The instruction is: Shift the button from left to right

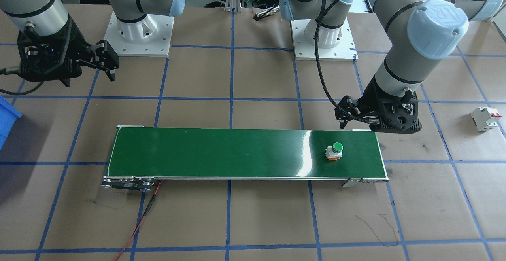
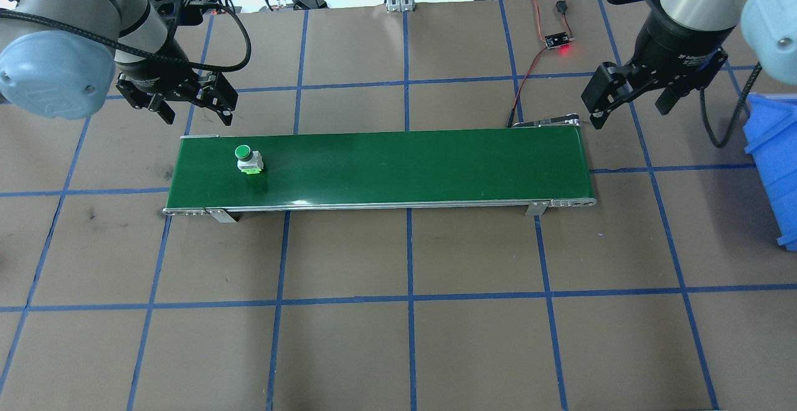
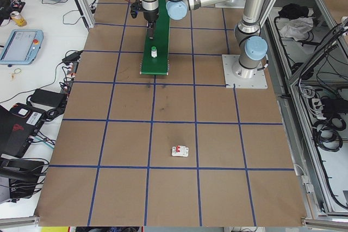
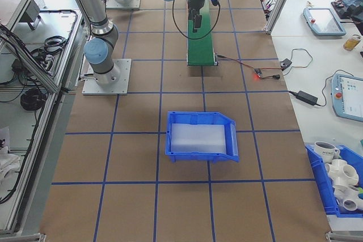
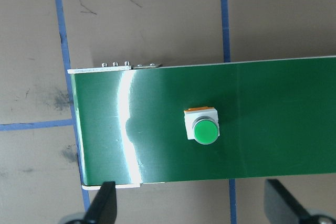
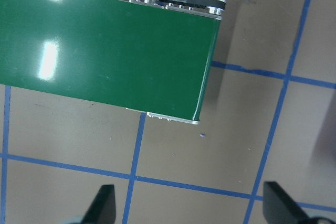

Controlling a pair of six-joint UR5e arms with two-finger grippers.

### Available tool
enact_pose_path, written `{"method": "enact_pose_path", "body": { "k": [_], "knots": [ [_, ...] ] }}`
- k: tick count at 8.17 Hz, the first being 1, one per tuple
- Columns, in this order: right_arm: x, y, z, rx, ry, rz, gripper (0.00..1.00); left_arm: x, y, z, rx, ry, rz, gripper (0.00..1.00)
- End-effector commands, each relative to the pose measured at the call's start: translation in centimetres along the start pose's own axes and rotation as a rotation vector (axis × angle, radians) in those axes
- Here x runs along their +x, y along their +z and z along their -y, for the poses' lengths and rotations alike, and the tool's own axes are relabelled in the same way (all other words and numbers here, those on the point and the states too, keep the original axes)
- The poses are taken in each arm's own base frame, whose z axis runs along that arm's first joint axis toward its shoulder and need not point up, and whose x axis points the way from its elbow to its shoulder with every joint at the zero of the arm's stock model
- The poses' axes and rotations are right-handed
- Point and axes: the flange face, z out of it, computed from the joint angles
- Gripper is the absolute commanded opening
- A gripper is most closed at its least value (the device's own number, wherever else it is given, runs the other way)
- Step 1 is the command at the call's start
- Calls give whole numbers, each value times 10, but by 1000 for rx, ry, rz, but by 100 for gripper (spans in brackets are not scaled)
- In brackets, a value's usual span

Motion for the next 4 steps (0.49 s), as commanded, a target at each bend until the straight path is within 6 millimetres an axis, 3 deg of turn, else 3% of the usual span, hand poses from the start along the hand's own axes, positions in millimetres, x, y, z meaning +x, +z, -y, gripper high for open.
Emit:
{"method": "enact_pose_path", "body": {
  "k": [1, 2, 4],
  "knots": [
    [7, 33, 32, 8, -34, 48, 100, 4, -5, -4, 7, 6, 2, 100],
    [13, 61, 51, -4, -28, 57, 100, 2, -4, -3, 6, 5, 6, 100],
    [8, 106, 61, 45, -27, 109, 100, -1, -14, -7, 25, -2, 4, 100]
  ]
}}
